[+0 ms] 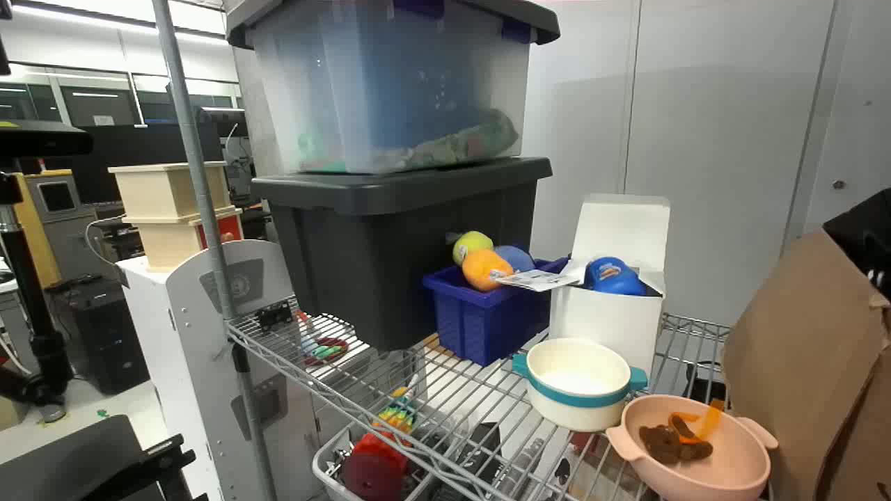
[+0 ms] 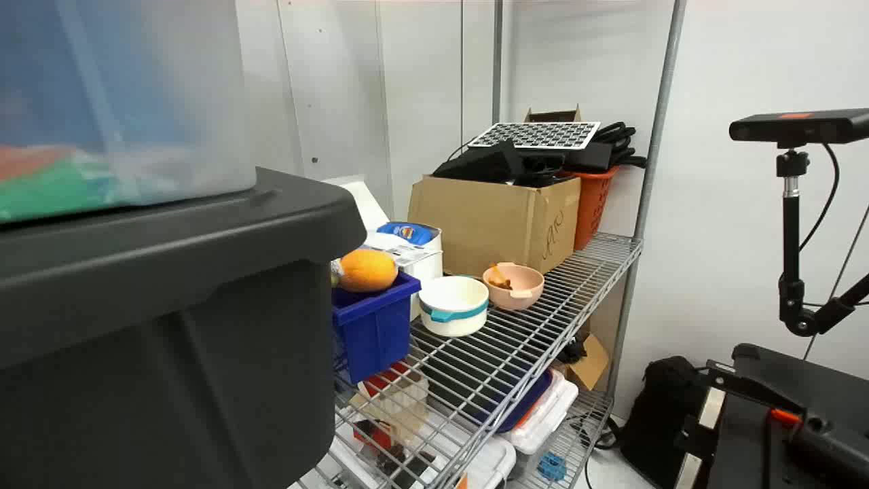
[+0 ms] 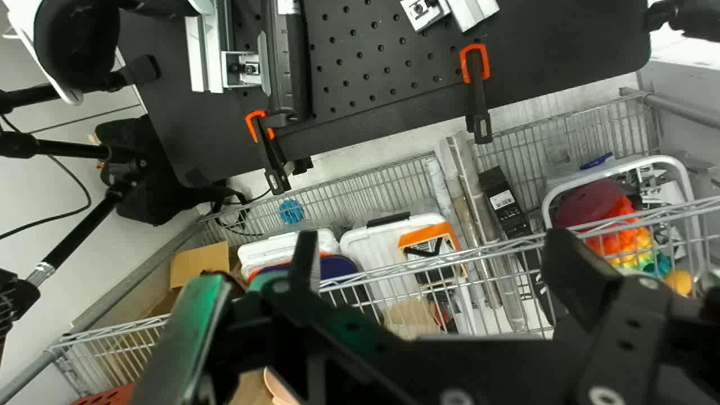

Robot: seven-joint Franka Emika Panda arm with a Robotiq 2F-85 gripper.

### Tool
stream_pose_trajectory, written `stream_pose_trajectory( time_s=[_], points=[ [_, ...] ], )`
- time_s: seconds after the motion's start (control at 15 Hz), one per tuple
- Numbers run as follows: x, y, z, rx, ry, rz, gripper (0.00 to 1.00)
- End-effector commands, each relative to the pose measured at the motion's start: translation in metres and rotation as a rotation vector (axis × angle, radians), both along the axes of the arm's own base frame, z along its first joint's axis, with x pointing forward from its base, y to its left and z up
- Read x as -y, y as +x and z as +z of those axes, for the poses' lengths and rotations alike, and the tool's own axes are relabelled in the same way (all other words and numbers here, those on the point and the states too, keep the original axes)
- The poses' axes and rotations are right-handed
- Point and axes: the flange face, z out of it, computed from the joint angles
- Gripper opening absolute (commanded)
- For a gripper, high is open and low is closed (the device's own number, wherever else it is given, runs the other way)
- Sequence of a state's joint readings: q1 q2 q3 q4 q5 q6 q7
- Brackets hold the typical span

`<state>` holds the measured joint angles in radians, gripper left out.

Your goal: Transfer the bear plushie from the pink bowl to the cream bowl

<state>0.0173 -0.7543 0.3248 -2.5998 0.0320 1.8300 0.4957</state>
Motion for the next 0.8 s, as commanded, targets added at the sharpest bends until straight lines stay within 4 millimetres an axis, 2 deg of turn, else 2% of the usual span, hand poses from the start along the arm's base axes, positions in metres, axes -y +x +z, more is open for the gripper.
stream_pose_trajectory(
  time_s=[0.0, 0.27, 0.73],
  points=[
    [0.000, 0.000, 0.001, 0.000, 0.000, 0.000, 1.00],
    [0.000, 0.000, 0.001, 0.001, 0.000, 0.000, 1.00],
    [0.017, 0.025, 0.019, 0.043, 0.003, -0.039, 1.00]
  ],
)
